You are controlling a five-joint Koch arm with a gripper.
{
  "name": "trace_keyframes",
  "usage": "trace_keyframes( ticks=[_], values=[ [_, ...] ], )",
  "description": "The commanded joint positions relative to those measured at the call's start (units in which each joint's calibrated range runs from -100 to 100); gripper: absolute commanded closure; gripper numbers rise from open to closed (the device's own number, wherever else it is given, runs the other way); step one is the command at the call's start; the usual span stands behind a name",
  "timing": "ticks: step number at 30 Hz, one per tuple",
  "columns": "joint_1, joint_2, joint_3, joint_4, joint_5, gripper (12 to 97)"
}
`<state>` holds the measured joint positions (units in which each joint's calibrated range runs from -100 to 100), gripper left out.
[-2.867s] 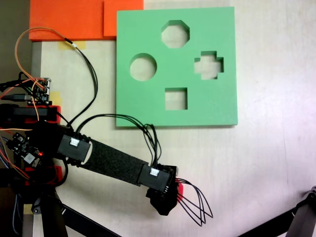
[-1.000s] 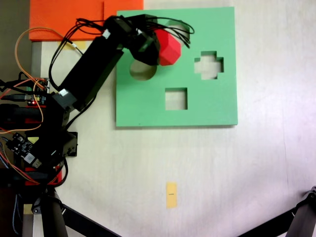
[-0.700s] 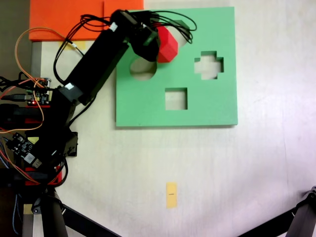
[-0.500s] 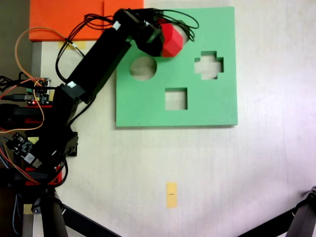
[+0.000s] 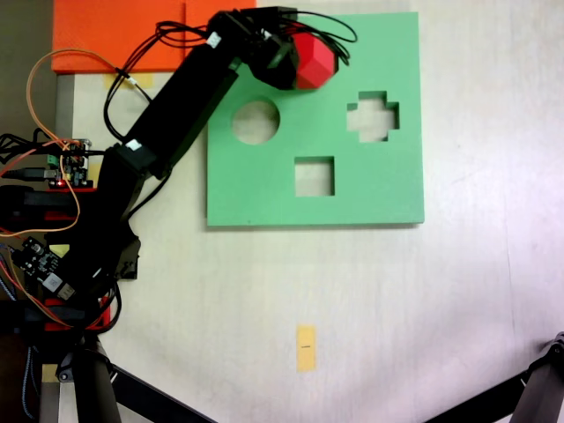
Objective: Put the octagonal pillar block into the corresponding hole
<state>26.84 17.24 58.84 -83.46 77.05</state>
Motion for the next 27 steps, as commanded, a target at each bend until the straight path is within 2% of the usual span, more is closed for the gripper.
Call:
trace_keyframes(
  ticks=[1, 24, 27],
  values=[
    [0.6, -0.6, 4.9, 4.9, 0.5, 81.3],
    [0.3, 11.8, 5.2, 11.1, 0.5, 79.9],
    [0.0, 13.3, 5.2, 15.1, 0.5, 56.8]
  ],
)
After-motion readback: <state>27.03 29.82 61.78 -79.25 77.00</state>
